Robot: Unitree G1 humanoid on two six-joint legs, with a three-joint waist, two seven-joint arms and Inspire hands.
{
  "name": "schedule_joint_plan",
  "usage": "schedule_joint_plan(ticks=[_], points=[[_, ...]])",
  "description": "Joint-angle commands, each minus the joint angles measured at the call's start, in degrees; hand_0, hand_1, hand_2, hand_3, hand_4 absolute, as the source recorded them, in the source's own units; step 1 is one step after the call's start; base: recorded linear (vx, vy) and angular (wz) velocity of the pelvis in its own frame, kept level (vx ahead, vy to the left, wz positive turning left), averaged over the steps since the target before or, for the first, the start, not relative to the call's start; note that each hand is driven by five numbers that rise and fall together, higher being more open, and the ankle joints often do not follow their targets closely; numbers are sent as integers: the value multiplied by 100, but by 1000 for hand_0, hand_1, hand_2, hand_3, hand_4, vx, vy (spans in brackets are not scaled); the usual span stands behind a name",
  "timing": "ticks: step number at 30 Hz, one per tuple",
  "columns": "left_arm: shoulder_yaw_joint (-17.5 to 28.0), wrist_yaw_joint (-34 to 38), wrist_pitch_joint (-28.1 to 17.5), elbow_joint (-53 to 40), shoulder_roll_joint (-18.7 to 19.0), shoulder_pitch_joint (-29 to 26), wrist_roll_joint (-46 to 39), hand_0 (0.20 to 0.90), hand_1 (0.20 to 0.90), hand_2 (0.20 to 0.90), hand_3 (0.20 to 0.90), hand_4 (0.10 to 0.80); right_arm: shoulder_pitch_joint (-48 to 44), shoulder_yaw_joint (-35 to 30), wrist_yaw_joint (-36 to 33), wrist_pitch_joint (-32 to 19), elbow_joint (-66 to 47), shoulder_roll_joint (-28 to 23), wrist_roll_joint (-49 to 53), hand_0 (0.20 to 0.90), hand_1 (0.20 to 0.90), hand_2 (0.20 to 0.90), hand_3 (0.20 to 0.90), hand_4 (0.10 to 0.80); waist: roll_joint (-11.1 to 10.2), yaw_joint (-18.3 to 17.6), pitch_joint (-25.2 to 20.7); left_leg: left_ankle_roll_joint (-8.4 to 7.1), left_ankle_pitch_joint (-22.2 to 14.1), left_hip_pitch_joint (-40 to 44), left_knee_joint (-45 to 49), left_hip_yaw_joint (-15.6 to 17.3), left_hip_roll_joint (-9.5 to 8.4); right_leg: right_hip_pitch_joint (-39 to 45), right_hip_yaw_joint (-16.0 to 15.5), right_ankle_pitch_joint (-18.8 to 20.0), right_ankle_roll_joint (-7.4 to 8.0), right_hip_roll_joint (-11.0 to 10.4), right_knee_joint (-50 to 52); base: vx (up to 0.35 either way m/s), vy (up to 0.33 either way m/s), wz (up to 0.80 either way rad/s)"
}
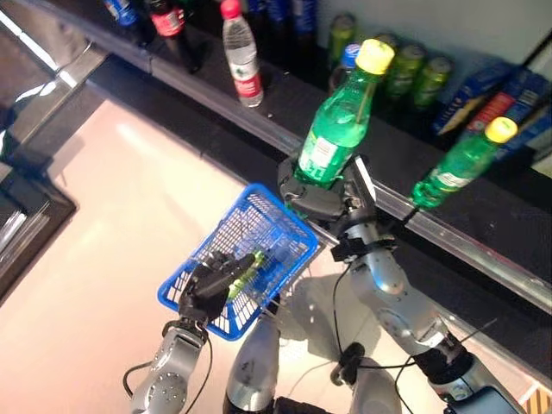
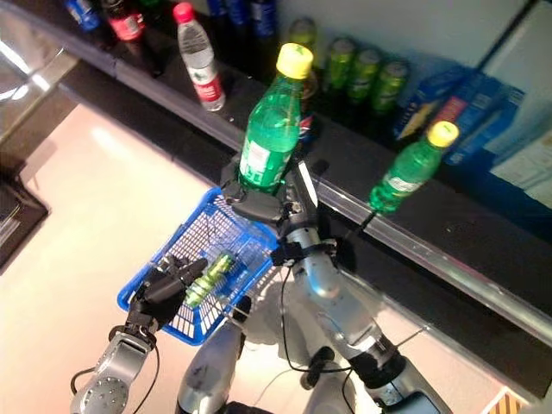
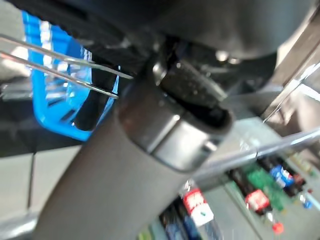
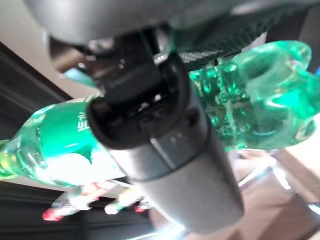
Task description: Pick up the drink and place into the basket.
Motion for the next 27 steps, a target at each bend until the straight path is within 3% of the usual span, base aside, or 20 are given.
schedule_joint_plan(ticks=[1,7,11,27], points=[[74,-1345,-766,-1828,504,-436,-412,300,300,300,200,100,-941,202,-118,-541,-302,500,-462,300,300,300,200,100,-140,65,-718,127,64,-274,423,-101,-11,729,-50,904,-157,-60,-1152,-47,-21,30],[-290,-2444,-832,-2148,658,-877,-817,300,300,300,200,100,-929,647,-206,-608,852,906,-492,300,300,300,200,100,-78,204,-531,137,107,-478,424,-241,-122,708,-205,971,-108,-139,-1205,-24,-10,21],[-443,-2895,-577,-2216,653,-1088,-867,300,300,300,200,100,-984,795,-211,-605,1570,1239,-610,300,300,300,200,100,-89,319,-489,134,111,-570,435,-331,-202,732,-302,1001,-94,-177,-1228,22,-27,20],[-462,-3563,-168,-2146,580,-1418,-1091,300,300,300,200,100,-1454,1120,14,-526,4097,2153,590,300,300,300,200,100,75,791,-242,143,150,-885,477,-627,-470,656,-622,1043,-82,-285,-1175,9,-24,13]])
